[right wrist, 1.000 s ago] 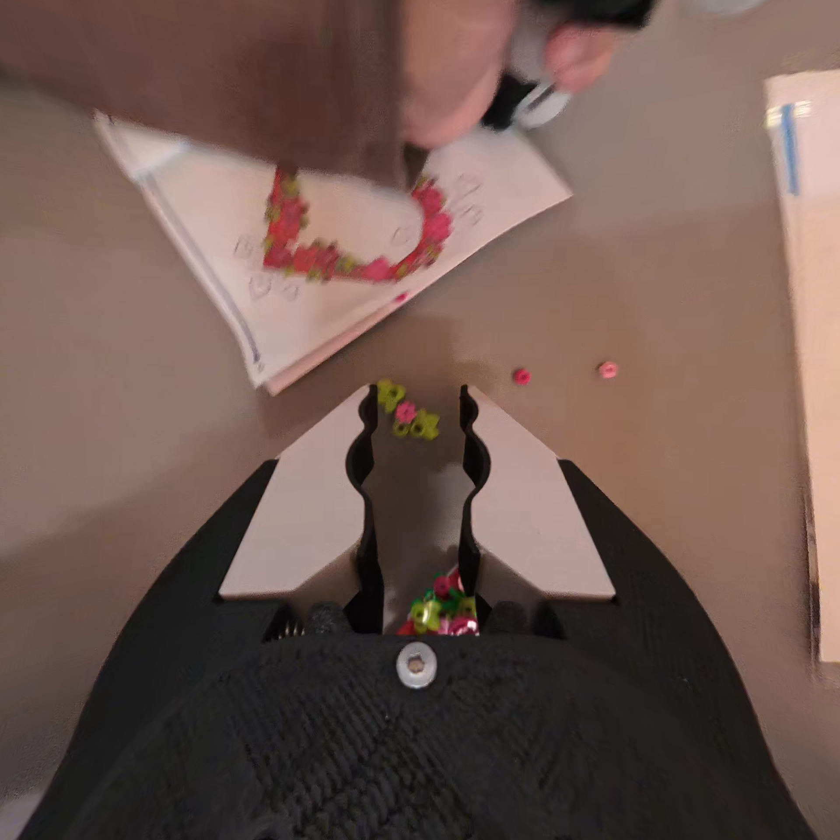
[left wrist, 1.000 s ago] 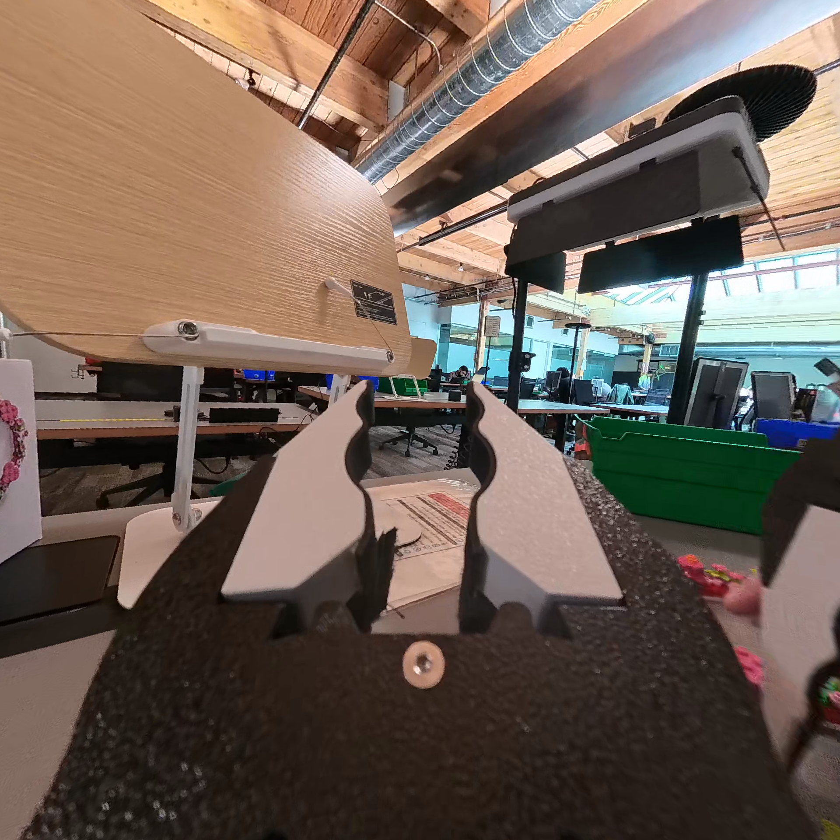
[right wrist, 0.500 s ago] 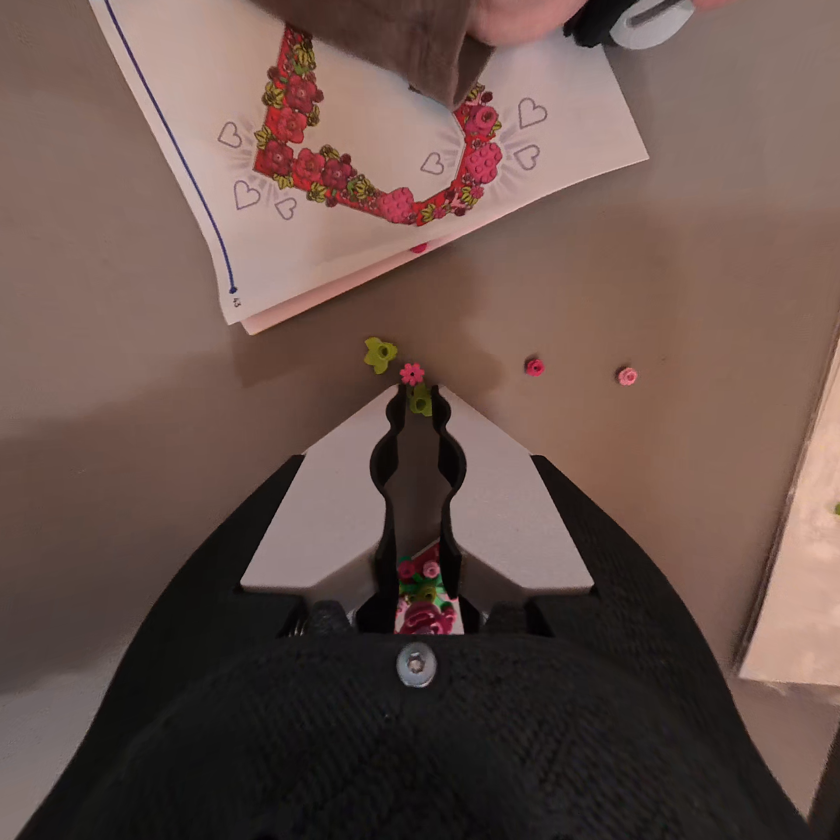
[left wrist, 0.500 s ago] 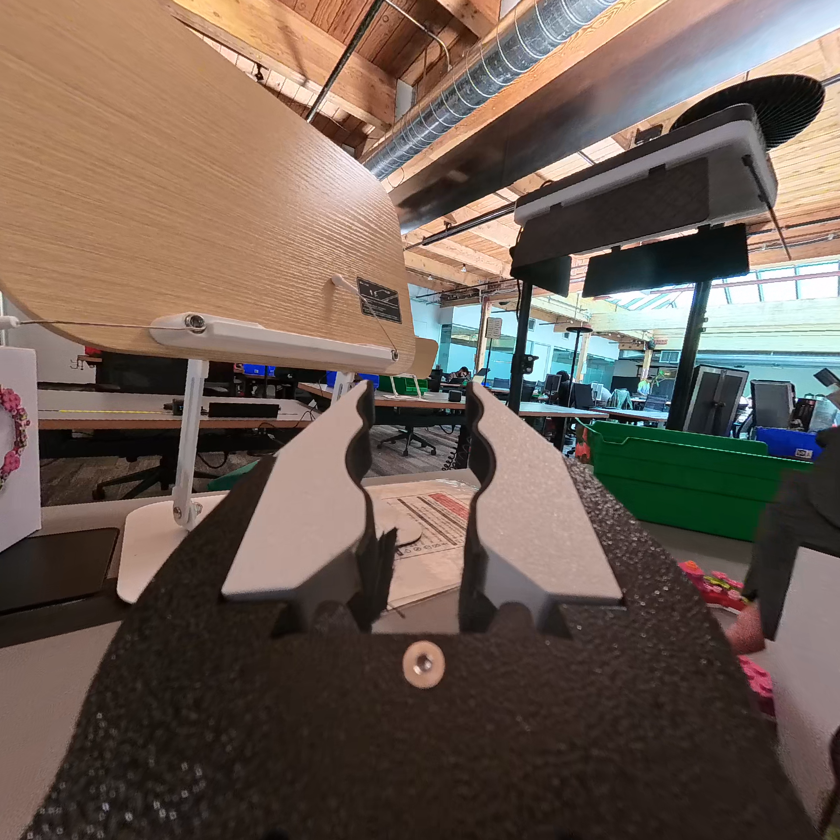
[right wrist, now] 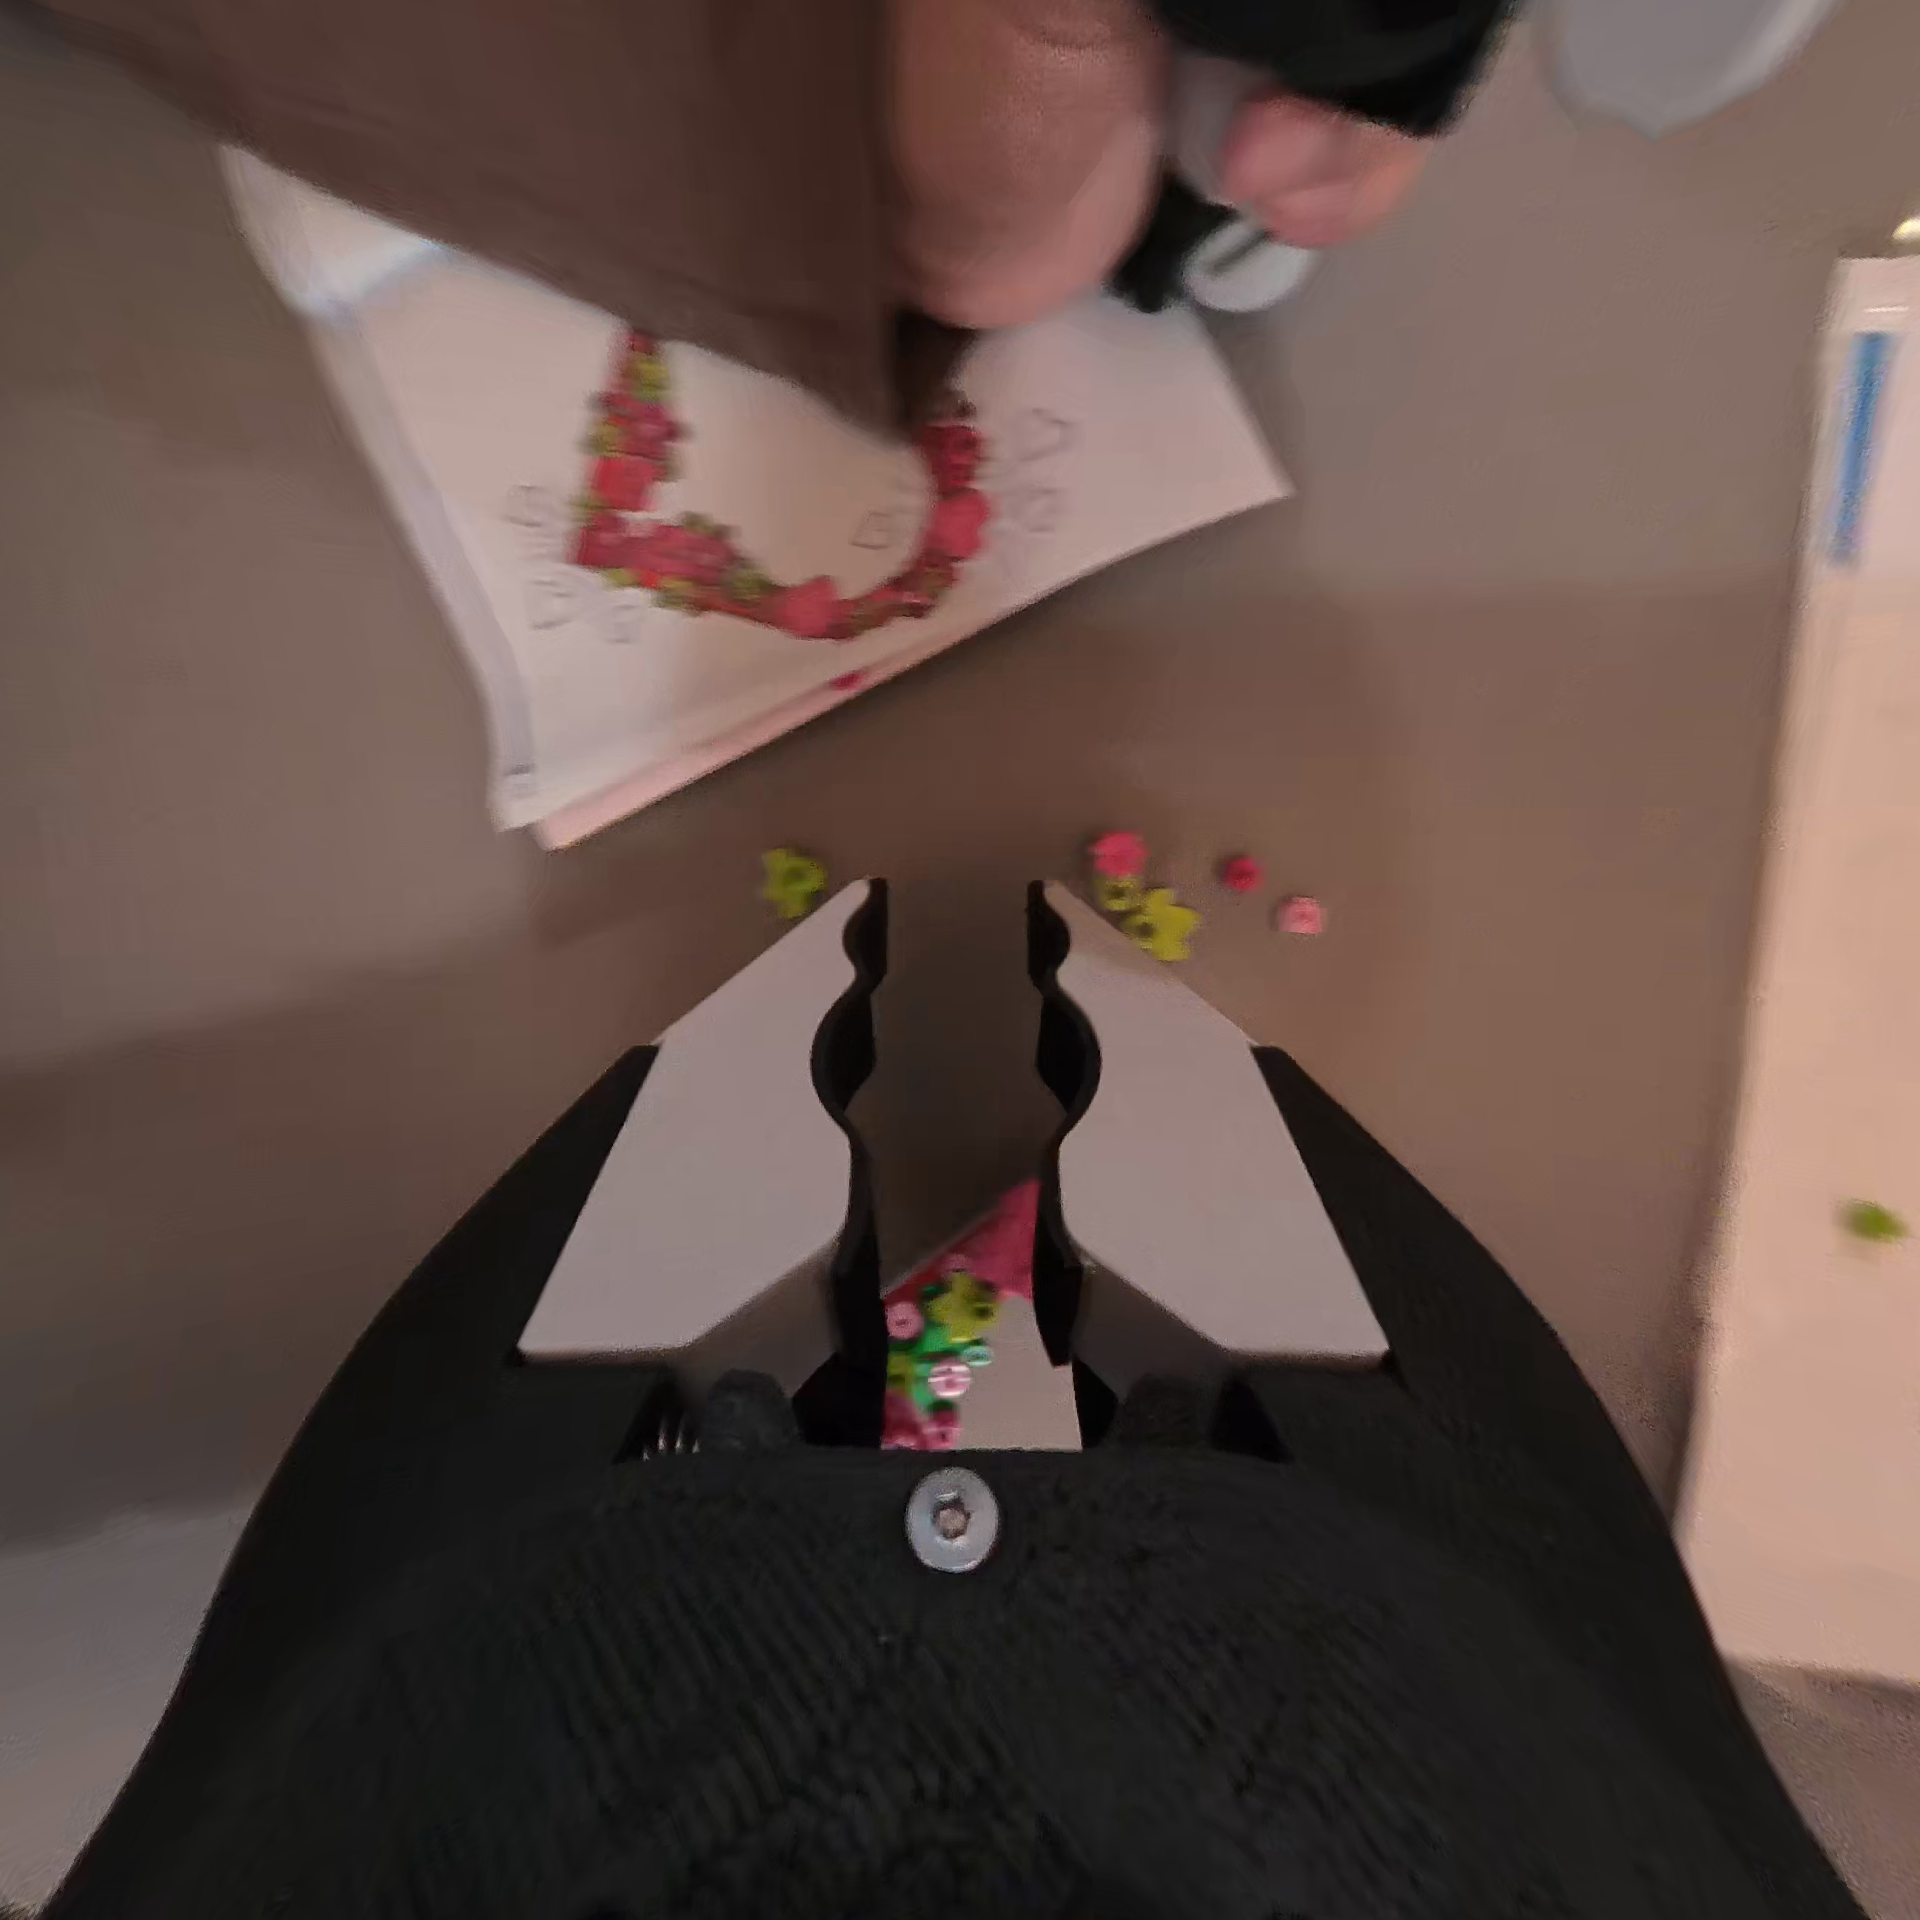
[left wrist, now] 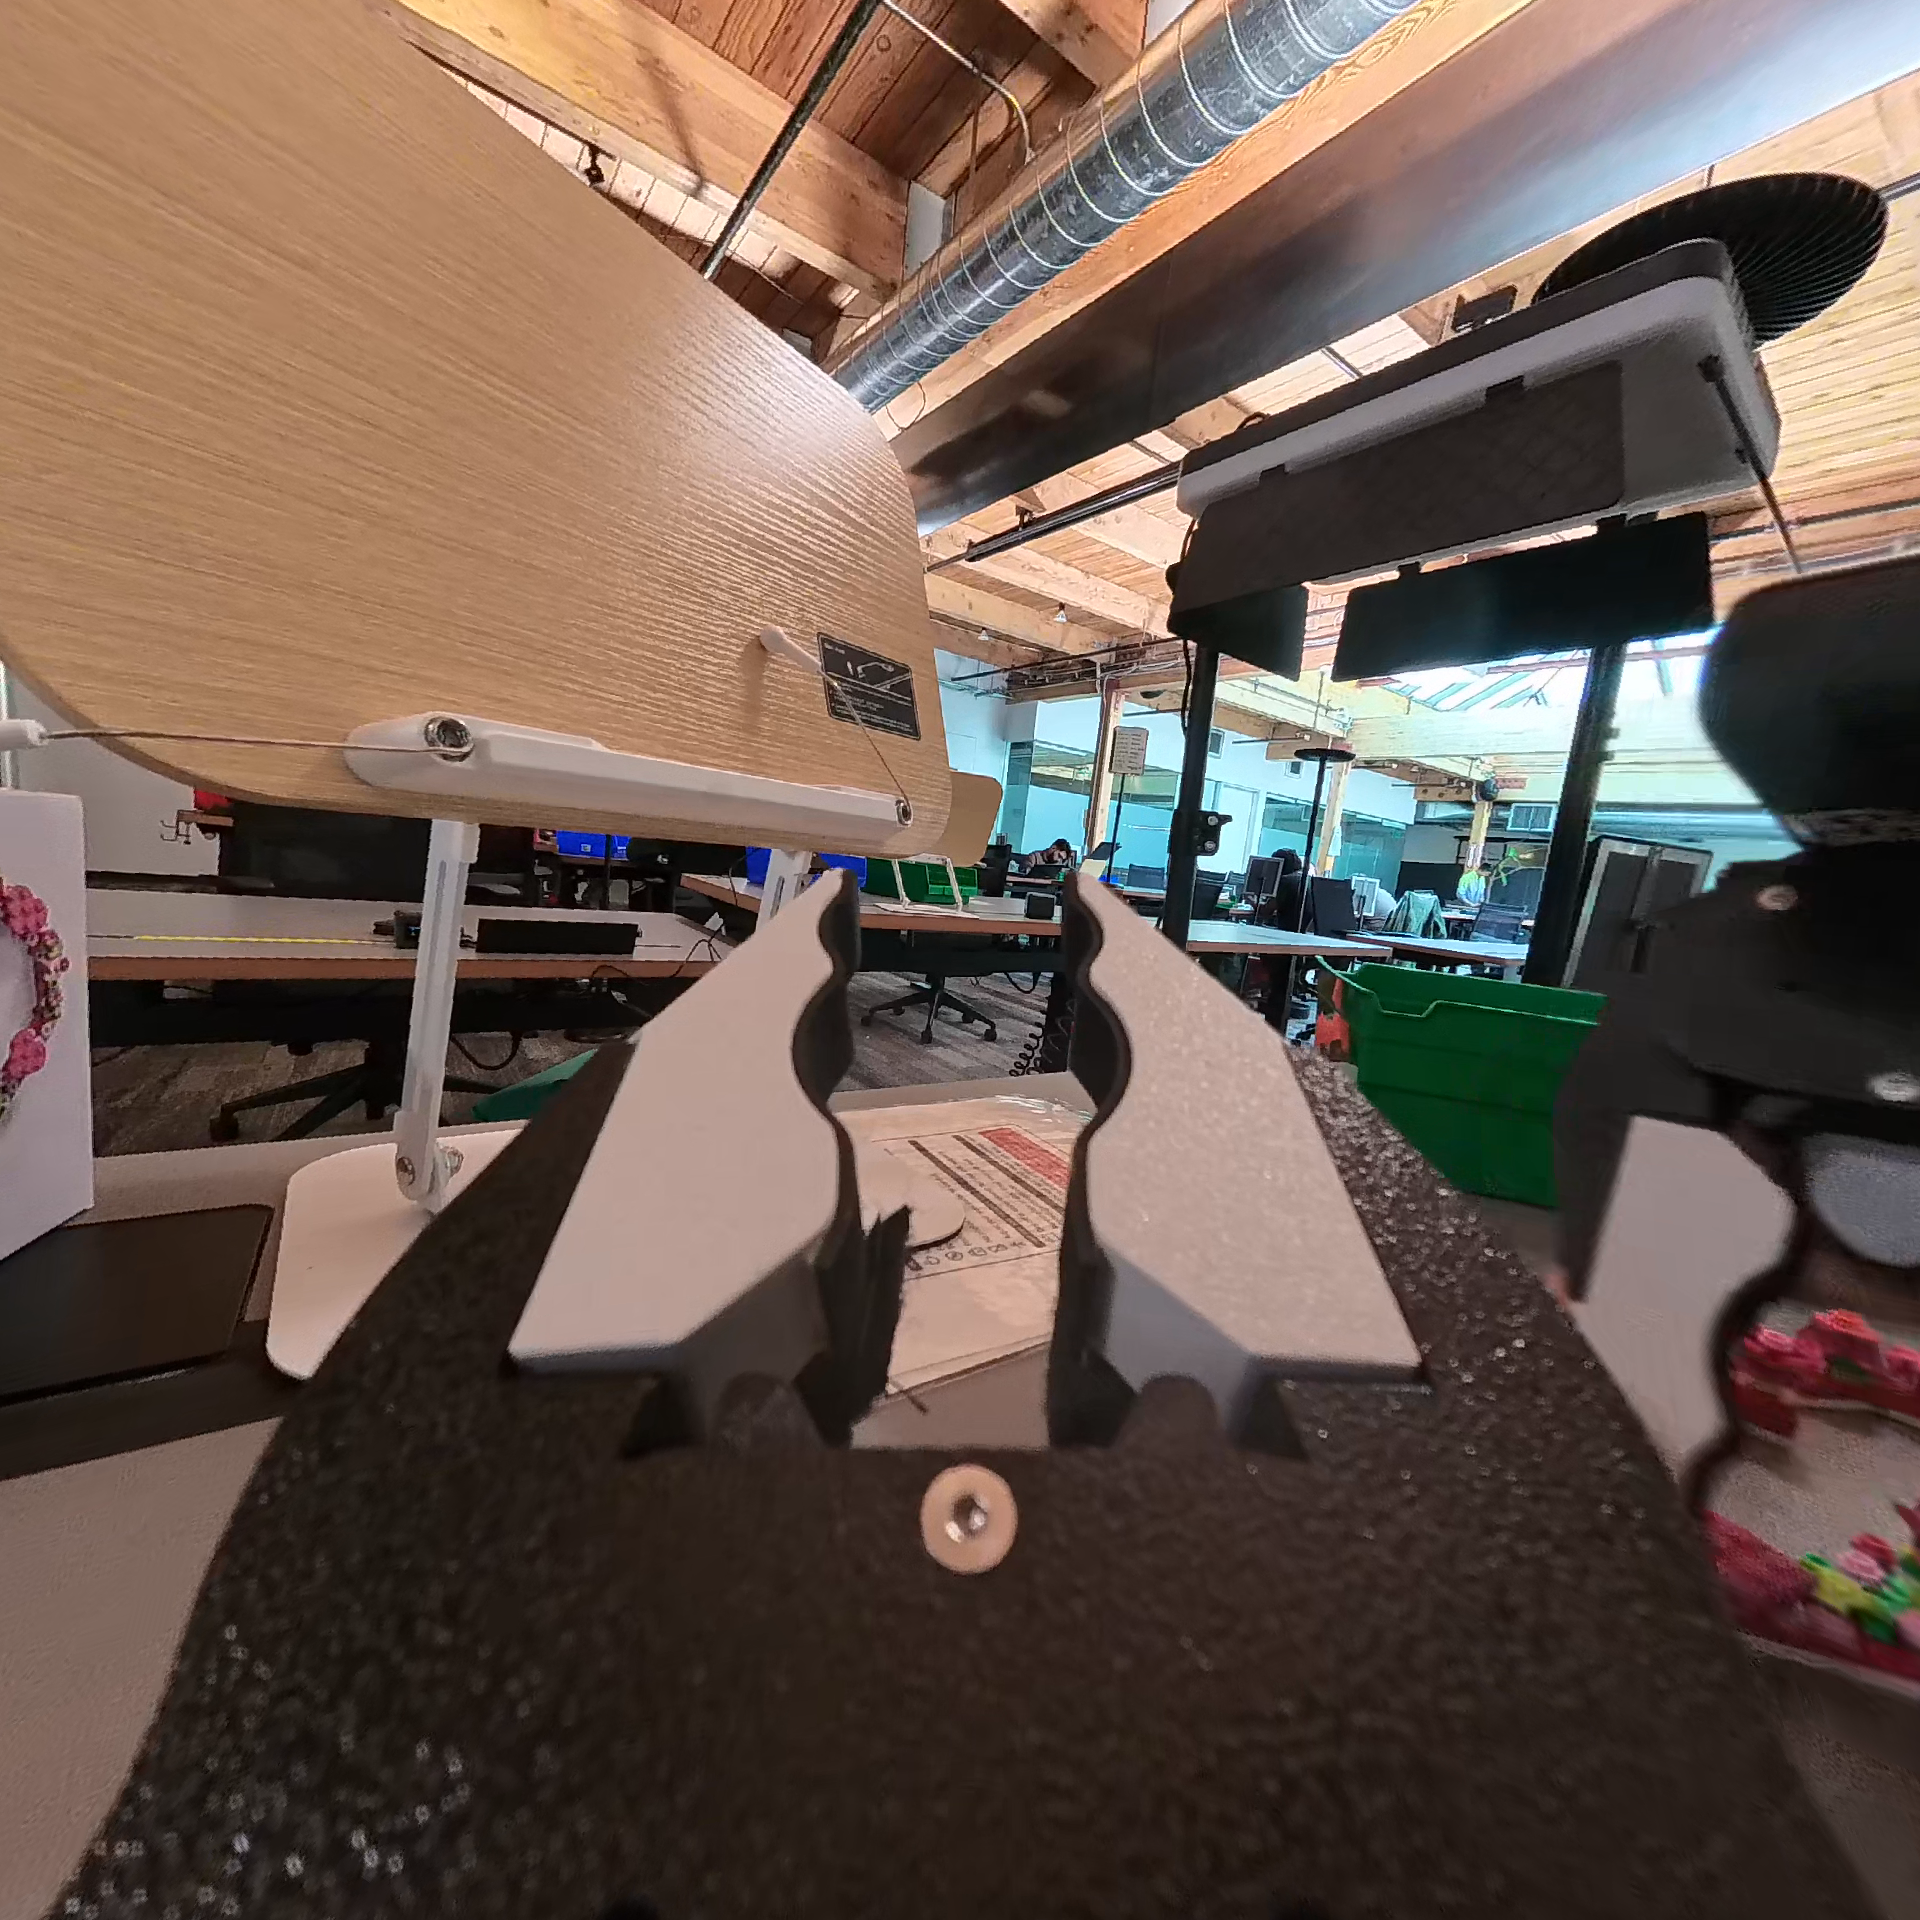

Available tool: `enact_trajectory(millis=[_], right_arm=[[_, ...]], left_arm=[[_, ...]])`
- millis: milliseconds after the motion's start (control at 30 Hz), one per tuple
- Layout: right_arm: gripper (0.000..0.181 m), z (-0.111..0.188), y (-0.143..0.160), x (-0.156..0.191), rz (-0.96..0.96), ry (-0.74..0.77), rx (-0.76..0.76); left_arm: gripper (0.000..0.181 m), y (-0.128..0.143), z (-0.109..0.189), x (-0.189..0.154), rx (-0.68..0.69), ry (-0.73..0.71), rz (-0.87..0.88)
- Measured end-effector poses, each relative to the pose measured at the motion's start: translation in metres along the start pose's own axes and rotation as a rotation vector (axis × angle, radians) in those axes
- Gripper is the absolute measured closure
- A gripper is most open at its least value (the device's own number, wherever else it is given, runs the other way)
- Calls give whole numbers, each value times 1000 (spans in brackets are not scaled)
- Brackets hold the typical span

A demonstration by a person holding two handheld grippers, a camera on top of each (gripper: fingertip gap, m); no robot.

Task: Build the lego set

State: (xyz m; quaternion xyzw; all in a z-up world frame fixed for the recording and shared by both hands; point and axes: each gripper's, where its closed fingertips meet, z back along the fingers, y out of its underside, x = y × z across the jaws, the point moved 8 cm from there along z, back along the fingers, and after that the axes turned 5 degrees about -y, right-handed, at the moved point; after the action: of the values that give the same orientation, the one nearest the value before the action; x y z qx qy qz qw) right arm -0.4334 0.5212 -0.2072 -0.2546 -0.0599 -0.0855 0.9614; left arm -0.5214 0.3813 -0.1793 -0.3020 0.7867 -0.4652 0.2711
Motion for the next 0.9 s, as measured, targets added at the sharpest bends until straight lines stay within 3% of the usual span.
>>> enact_trajectory(millis=[33, 233, 333, 467, 600, 667, 733, 800, 900], right_arm=[[153, -1, 0, 8, 4, -51, -3], [152, -21, 3, 28, 104, -71, 88], [169, -25, 0, 26, 122, -53, 94], [174, -24, -6, 11, 127, 16, 92], [174, -23, -16, -18, 112, 183, 68], [170, -25, -18, -23, 111, 188, 58], [152, -22, -17, -23, 113, 214, 74], [151, -9, -15, -13, 110, 203, 69], [154, 11, -1, 30, -2, 22, 119]], left_arm=[[146, 0, 0, 0, 2, -2, -2], [146, 0, 0, 1, 1, -4, 4], [146, 0, 0, 1, 1, -4, 4], [146, 0, 0, 1, 4, -7, 4], [146, 0, 0, 2, 2, -12, 11], [146, 0, 0, 2, 2, -13, 14], [146, 0, 0, 3, 1, -26, 9], [146, 0, 0, 2, 0, -26, 7], [146, 0, 0, 3, 0, -27, 12]])
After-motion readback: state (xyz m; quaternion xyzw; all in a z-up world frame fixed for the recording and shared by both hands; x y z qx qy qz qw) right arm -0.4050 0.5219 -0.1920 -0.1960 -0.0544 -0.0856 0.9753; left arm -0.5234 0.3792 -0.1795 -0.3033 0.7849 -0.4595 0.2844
